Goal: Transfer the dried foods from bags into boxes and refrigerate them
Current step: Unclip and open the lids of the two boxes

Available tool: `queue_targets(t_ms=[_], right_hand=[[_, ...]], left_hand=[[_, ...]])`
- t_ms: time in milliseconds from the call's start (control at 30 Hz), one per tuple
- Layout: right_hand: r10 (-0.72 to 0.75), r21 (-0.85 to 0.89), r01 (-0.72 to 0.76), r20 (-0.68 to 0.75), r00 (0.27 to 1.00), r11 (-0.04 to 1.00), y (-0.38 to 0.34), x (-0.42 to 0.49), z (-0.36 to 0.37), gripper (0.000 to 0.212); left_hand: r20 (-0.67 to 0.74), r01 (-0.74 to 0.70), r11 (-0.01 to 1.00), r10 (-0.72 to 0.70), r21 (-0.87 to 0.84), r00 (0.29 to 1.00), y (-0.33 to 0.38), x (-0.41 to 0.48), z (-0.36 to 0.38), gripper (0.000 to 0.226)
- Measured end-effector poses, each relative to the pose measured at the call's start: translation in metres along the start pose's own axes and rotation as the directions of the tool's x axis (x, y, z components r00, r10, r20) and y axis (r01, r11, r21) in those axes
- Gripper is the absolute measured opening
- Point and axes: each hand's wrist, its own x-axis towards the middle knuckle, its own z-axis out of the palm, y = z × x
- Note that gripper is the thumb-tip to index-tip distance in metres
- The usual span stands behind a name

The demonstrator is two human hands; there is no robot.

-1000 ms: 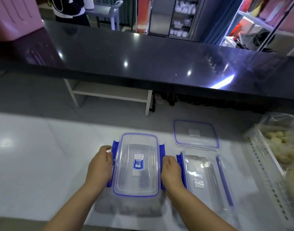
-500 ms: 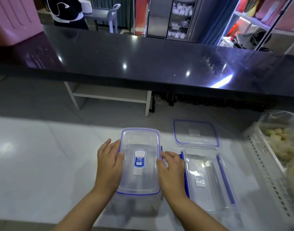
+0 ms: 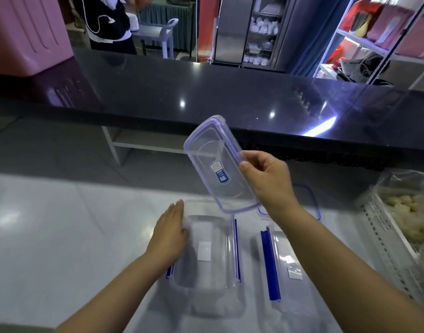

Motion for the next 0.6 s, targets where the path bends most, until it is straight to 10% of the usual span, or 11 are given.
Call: queue_targets(t_ms=[300, 600], right_hand=[[0.044, -0.631, 0.156, 0.29, 0.956, 0.76, 0.074, 0.01, 0.028, 0.012], [0.239, -0.679, 0.039, 0.311, 0.92, 0.733, 0.107, 0.025, 0.047, 0.016]], left_hand=[[-0.017, -0.047, 0.999, 0.047, 0.009, 0.999, -0.01, -0.02, 0.012, 0.067], [-0.025, 0.009, 1.0, -0.01, -0.008, 1.0, -0.011, -0.02, 0.015, 0.064]])
